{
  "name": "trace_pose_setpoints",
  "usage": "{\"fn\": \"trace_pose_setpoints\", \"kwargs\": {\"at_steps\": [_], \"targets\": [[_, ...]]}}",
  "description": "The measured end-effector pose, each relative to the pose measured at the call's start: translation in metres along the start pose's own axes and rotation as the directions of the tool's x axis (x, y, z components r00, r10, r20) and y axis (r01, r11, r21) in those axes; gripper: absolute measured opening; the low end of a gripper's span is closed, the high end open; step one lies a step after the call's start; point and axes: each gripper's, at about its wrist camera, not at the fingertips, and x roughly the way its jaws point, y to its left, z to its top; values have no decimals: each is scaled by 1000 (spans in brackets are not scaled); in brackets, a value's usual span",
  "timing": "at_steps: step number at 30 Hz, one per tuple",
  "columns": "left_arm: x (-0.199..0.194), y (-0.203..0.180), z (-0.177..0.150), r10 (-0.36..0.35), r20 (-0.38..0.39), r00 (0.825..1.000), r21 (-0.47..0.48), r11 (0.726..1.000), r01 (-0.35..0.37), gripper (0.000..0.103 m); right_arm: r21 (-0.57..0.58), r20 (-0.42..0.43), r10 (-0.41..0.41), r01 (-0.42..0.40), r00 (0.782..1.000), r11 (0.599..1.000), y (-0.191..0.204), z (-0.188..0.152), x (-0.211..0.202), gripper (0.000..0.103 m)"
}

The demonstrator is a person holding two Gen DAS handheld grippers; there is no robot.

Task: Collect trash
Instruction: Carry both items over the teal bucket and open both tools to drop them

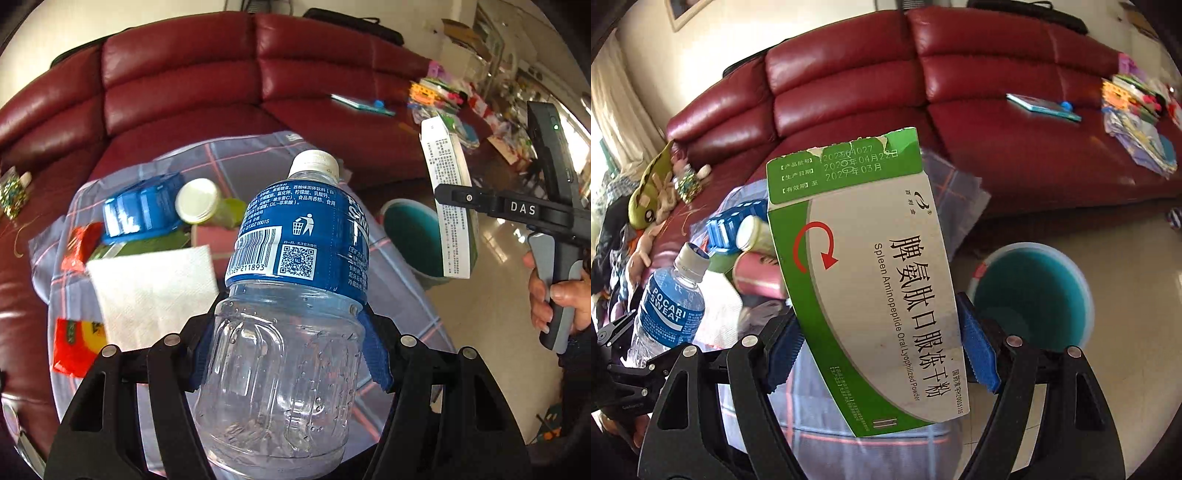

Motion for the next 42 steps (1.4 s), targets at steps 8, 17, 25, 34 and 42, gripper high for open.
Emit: {"fn": "trace_pose_setpoints", "kwargs": {"at_steps": [8,17,25,34,42], "targets": [[112,-106,67,-131,-142,981,180,971,156,67,221,32,-132,122,991,968,-131,6,-11,73],[253,-191,95,-161,-355,921,225,941,251,67,379,-76,-140,159,987,912,-234,-17,46,73],[298,-208,101,-132,-372,919,230,946,230,71,388,-129,-119,160,985,908,-255,-19,86,73],[287,-186,96,-112,-341,933,211,958,192,85,383,-190,-85,153,978,911,-245,-26,110,74],[257,-165,93,-98,-278,956,193,969,156,94,362,-218,-103,179,970,915,-226,-26,112,85]]}}
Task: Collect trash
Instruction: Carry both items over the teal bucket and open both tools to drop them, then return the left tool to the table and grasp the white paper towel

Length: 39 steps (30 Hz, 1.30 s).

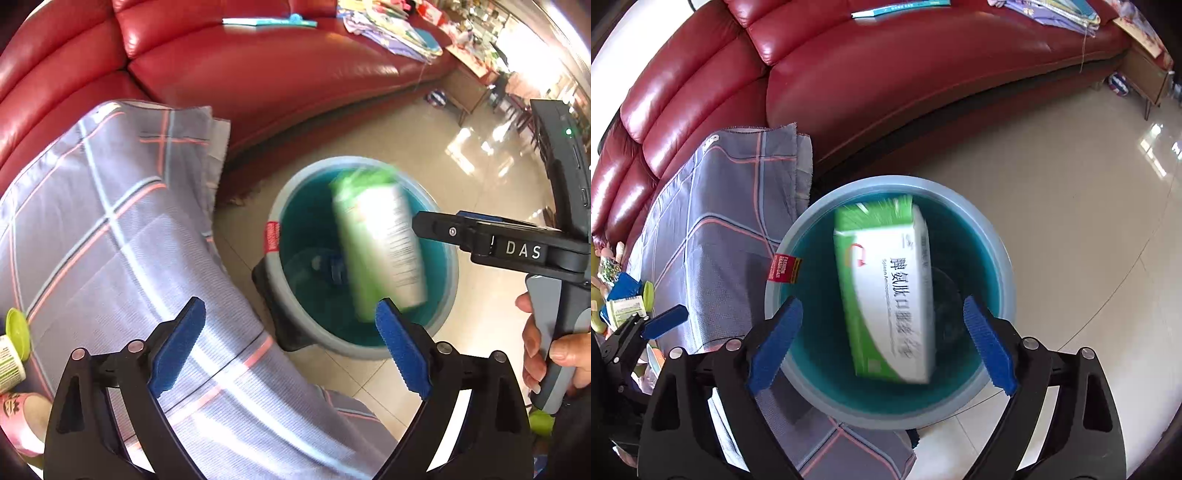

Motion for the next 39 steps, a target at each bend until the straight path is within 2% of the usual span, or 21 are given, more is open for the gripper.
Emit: {"fn": "trace_pose_setpoints", "kwargs": {"at_steps": [11,23,30,35,39], "targets": [[-42,25,-30,27,48,998,-60,998,-24,96,-71,12,-34,35,999,997,36,-17,-25,87],[-112,74,-92,96,129,987,-176,982,-73,98,-209,22,-10,14,1000,978,116,-48,-55,87],[-156,130,-149,214,142,966,-282,945,-168,98,-320,3,39,-36,999,947,177,-75,-64,87],[-183,188,-192,276,124,953,-395,895,-207,98,-420,-30,55,-63,998,905,224,-96,-61,87],[-199,223,-226,332,89,939,-442,858,-262,99,-494,-51,49,-68,997,867,256,-111,-54,87]]}}
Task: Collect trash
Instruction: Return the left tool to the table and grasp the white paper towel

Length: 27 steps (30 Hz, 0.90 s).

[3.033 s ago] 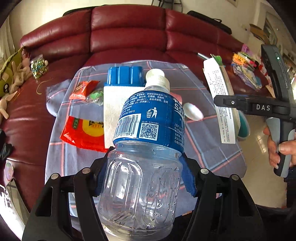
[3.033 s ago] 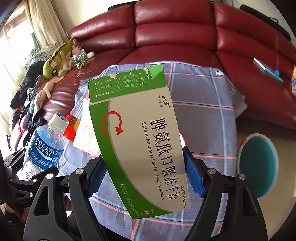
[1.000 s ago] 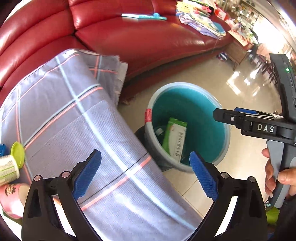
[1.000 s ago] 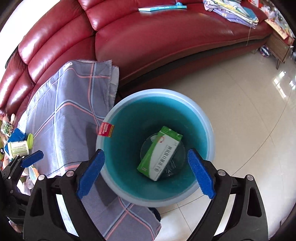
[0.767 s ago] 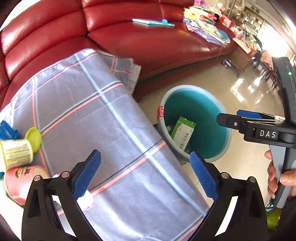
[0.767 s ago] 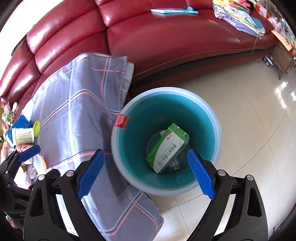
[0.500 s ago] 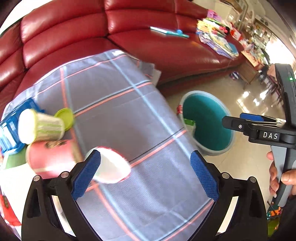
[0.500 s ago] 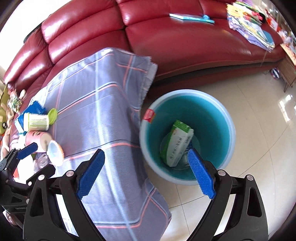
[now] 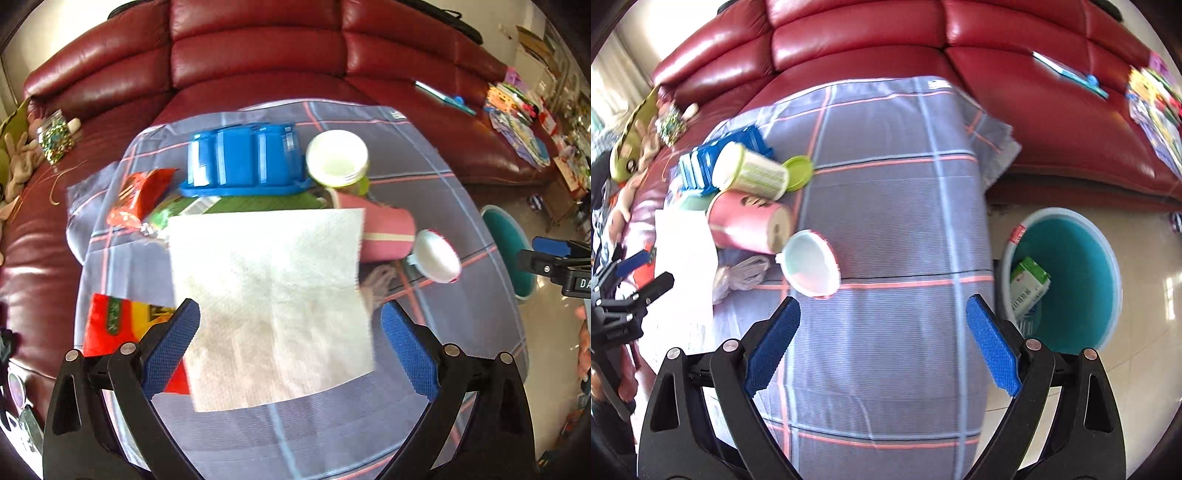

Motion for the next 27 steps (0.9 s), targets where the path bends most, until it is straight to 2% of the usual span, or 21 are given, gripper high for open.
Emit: {"fn": "trace_pose_setpoints", "kwargs": {"at_steps": [5,14,15,16,17,18,19,21,22,24,27], "targets": [[13,39,-12,11,-45,999,-44,999,-13,99,-76,-35,-4,1,999,997,34,0,15,87],[50,44,-12,-48,-86,995,-58,997,43,98,-144,-75,-27,16,997,990,65,5,34,87],[49,45,-13,-64,-79,995,-59,996,60,90,-149,-78,-31,19,996,989,66,6,36,87],[49,44,-14,-78,-77,994,-56,996,73,77,-152,-82,-34,21,996,988,67,7,38,87],[49,42,-14,-96,-77,992,-56,994,92,71,-154,-86,-36,22,996,988,68,8,40,87],[48,41,-15,-119,-73,990,-59,992,115,54,-155,-90,-38,23,995,988,69,9,42,87],[45,39,-15,-135,-68,988,-58,990,132,33,-158,-93,-40,25,995,987,70,9,45,87],[40,34,-15,-121,-51,991,-41,992,119,14,-162,-96,-41,25,995,986,71,11,49,87],[36,32,-15,-117,-43,992,-34,993,115,7,-165,-97,-41,25,994,986,73,12,51,87],[30,32,-16,-135,-36,990,-32,991,134,2,-175,-95,-50,33,994,984,75,12,55,87],[22,32,-14,-149,-13,989,-23,989,148,2,-186,-111,-60,38,992,982,75,12,66,87]]}}
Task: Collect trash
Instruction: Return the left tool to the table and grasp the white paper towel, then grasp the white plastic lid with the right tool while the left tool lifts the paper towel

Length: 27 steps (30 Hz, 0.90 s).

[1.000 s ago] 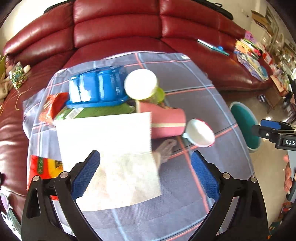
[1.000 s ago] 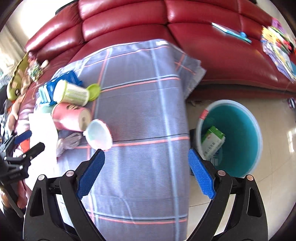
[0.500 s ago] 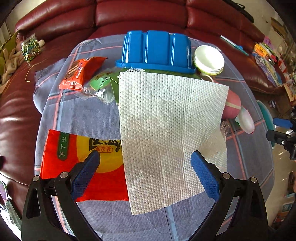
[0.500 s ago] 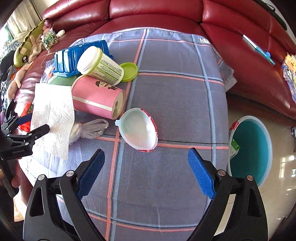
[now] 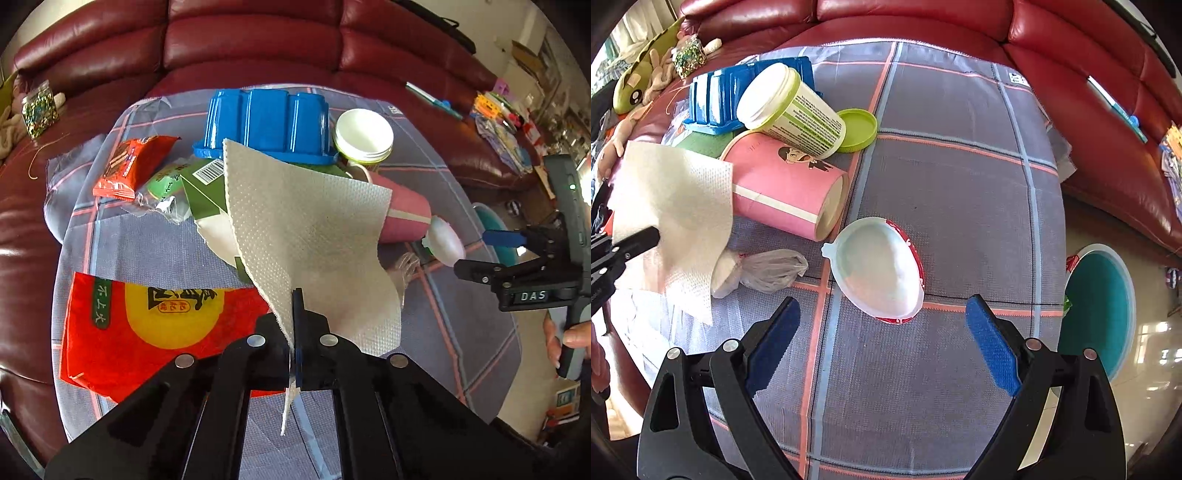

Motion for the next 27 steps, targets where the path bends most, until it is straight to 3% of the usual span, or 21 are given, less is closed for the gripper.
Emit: {"fn": "trace_pose_setpoints", "kwargs": {"at_steps": [8,10,11,12,27], "targets": [[0,1,4,-21,-6,1000,-14,1000,21,1,-35,-9,1,-1,1000,999,7,11,26,87],[0,0,4,-27,-4,1000,-18,999,27,1,-52,-11,5,-6,1000,999,9,13,32,78],[-1,-1,5,-25,0,1000,-17,1000,25,1,-60,-13,14,-14,1000,998,10,13,34,63],[-2,-2,5,-23,4,1000,-17,1000,23,1,-63,-21,22,-23,1000,998,10,13,36,54],[-56,-37,24,-21,122,992,29,999,18,1,-5,103,66,-66,993,998,-8,-8,-19,45]]}}
